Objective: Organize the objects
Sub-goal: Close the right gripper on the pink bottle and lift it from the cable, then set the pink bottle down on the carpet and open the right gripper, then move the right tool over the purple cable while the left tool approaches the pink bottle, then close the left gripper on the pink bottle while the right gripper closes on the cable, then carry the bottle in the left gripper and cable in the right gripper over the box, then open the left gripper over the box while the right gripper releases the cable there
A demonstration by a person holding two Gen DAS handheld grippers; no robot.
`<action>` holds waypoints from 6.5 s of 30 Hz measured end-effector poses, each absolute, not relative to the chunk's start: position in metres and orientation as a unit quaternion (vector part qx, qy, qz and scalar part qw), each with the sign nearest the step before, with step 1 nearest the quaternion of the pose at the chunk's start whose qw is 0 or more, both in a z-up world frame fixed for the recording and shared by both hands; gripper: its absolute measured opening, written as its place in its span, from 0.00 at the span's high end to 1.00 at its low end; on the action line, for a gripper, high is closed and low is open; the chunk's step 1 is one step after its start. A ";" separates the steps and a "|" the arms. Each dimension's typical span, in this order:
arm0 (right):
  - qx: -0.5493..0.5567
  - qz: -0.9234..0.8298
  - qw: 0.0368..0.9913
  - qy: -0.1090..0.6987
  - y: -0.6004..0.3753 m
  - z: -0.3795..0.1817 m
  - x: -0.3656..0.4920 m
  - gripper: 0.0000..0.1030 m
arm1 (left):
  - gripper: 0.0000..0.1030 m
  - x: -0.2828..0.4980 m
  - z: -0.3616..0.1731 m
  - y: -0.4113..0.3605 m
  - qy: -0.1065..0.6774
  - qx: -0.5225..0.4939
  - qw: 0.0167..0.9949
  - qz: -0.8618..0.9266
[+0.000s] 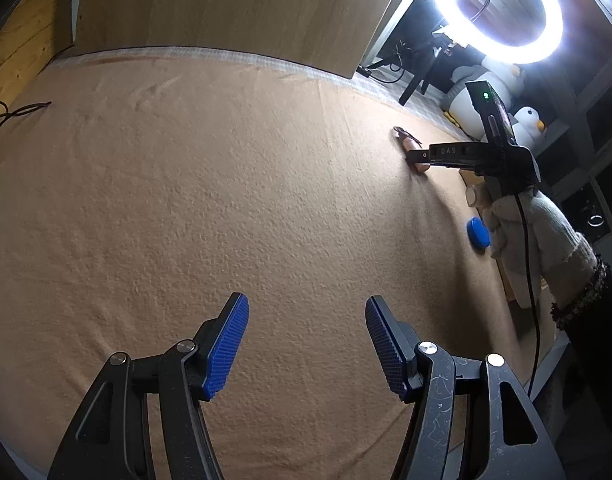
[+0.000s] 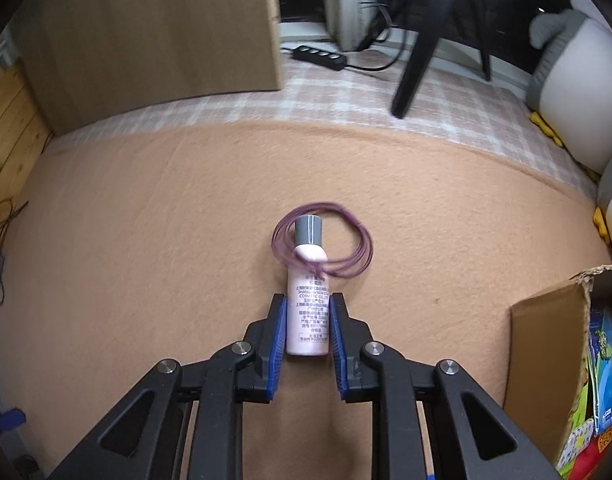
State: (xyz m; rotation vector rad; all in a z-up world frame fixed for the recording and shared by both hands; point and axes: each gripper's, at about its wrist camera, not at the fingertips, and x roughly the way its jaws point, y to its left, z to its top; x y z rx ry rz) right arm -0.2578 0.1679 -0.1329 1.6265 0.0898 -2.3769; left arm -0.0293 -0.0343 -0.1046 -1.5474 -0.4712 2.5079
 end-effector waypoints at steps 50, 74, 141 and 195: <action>0.573 -0.790 0.217 -0.003 0.153 -0.129 -0.305 0.71 | 0.37 -0.120 -0.121 0.058 -0.125 -0.536 0.130 0.825; 0.619 -0.747 0.236 0.054 0.173 -0.133 -0.190 0.60 | 0.37 -0.144 -0.127 0.052 -0.131 -0.536 0.116 0.826; 0.513 -0.833 0.205 -0.040 0.227 -0.068 -0.068 0.97 | 0.79 -0.059 -0.096 0.100 -0.077 -0.525 0.176 0.829; 0.457 -0.883 0.074 -0.079 0.440 -0.026 -0.120 0.95 | 0.72 -0.227 -0.059 0.384 0.030 -0.468 0.267 0.842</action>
